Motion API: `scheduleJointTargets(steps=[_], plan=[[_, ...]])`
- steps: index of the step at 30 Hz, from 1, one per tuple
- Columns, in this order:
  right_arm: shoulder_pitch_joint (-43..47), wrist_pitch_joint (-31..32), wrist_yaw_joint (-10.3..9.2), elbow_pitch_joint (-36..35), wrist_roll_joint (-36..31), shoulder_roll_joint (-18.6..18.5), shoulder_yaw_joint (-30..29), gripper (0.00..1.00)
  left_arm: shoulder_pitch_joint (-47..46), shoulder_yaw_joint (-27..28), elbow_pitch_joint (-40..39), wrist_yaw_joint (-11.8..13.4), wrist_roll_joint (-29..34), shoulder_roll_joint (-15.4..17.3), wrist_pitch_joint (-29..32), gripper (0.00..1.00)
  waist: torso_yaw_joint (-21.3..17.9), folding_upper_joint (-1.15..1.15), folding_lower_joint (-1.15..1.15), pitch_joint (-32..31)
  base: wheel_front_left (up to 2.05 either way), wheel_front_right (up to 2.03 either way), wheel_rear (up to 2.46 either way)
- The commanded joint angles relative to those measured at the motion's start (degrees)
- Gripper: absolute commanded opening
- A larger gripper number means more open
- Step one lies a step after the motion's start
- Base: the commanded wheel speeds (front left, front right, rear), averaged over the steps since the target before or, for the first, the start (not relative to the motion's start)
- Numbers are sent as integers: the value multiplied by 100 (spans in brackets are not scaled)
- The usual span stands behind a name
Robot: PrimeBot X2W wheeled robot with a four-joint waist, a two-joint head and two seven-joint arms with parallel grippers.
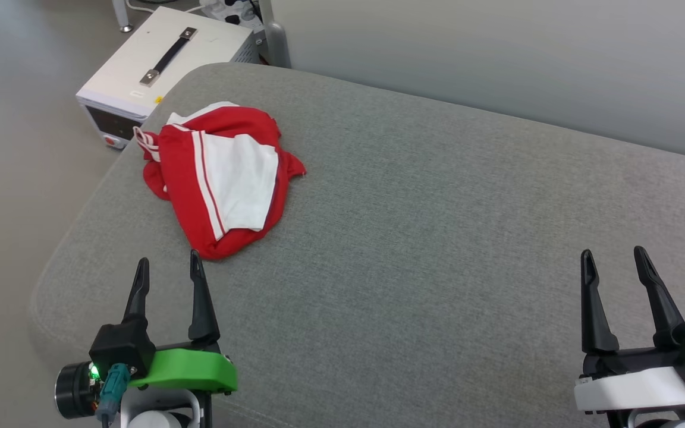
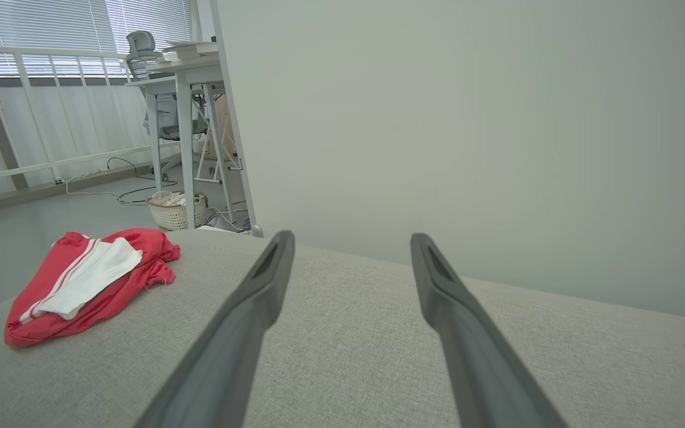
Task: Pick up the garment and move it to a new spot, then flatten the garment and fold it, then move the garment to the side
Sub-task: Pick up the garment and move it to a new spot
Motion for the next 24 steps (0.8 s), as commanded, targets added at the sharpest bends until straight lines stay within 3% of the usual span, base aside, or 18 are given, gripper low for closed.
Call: scheduleJointTargets(steps=[1,13,24], plan=[[-72,-35,-4,-32,-43,-1,4,100,-54,19,-25,21,-50,-24,-34,100,358,0,0,71,0,0,0],[-88,-35,-4,-24,-112,-1,51,100,-2,90,-17,43,-178,-24,-34,100,780,0,0,113,0,0,0],[-124,-35,-4,-29,-167,-1,102,100,-107,125,12,28,-210,-24,-34,100,635,0,0,206,0,0,0]])
